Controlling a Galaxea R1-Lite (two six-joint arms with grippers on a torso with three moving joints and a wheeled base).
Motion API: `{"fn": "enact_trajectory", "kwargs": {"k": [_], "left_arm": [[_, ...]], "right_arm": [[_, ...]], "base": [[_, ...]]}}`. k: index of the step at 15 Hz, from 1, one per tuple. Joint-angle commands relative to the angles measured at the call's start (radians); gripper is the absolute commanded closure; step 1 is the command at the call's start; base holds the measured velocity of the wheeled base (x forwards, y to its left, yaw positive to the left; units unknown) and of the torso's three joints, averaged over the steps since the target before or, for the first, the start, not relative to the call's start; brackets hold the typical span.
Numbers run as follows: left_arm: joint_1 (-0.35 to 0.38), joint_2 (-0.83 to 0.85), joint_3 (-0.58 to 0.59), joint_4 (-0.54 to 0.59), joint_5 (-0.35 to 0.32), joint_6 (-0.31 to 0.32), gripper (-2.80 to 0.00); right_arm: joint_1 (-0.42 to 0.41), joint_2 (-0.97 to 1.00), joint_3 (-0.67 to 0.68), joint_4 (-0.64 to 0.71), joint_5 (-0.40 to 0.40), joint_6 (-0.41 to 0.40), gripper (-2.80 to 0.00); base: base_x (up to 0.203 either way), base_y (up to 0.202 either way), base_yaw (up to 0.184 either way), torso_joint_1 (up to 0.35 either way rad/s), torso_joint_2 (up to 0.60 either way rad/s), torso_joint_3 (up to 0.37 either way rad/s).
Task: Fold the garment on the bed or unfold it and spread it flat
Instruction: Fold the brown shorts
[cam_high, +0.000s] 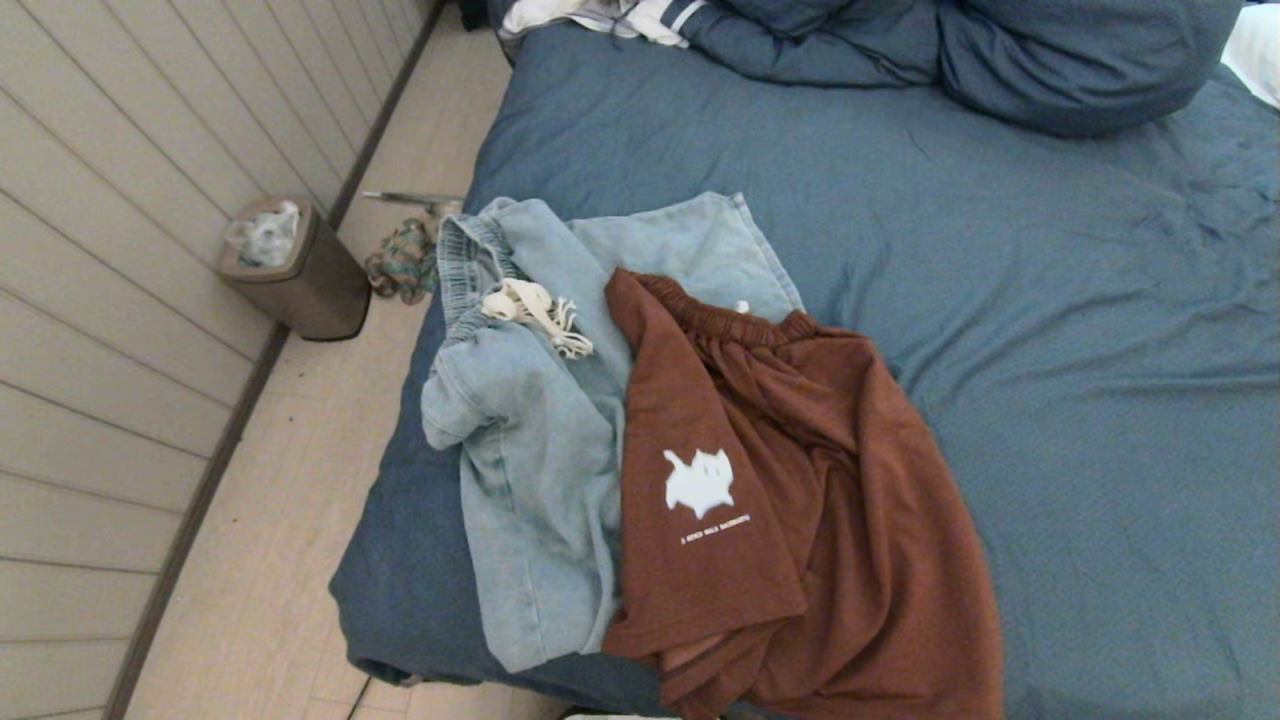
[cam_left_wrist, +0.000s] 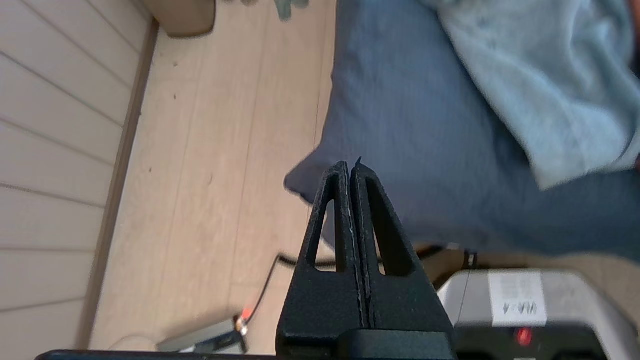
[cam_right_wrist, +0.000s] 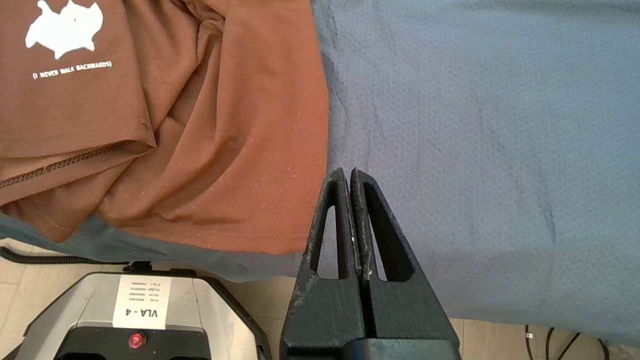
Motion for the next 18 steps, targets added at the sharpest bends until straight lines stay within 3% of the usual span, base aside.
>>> {"fn": "enact_trajectory", "kwargs": {"k": [1, 5, 15, 18], "left_arm": [[0.001, -0.042, 0.003, 0.001, 0.003, -0.019, 0.0], [0.001, -0.044, 0.003, -0.003, 0.009, -0.052, 0.0], [0.001, -0.044, 0.003, 0.003, 0.01, -0.034, 0.0], [0.001, -0.044, 0.003, -0.006, 0.008, -0.081, 0.0]], "right_arm": [[0.001, -0.002, 0.001, 0.001, 0.0, 0.0, 0.0], [0.002, -0.003, 0.0, 0.002, 0.001, -0.005, 0.0], [0.002, -0.003, 0.0, 0.001, 0.002, 0.0, 0.0], [0.002, -0.002, 0.0, 0.001, -0.001, 0.017, 0.0]], "base": [[0.0, 0.0, 0.0, 0.0, 0.0, 0.0], [0.0, 0.0, 0.0, 0.0, 0.0, 0.0], [0.0, 0.0, 0.0, 0.0, 0.0, 0.0], [0.0, 0.0, 0.0, 0.0, 0.0, 0.0]]}}
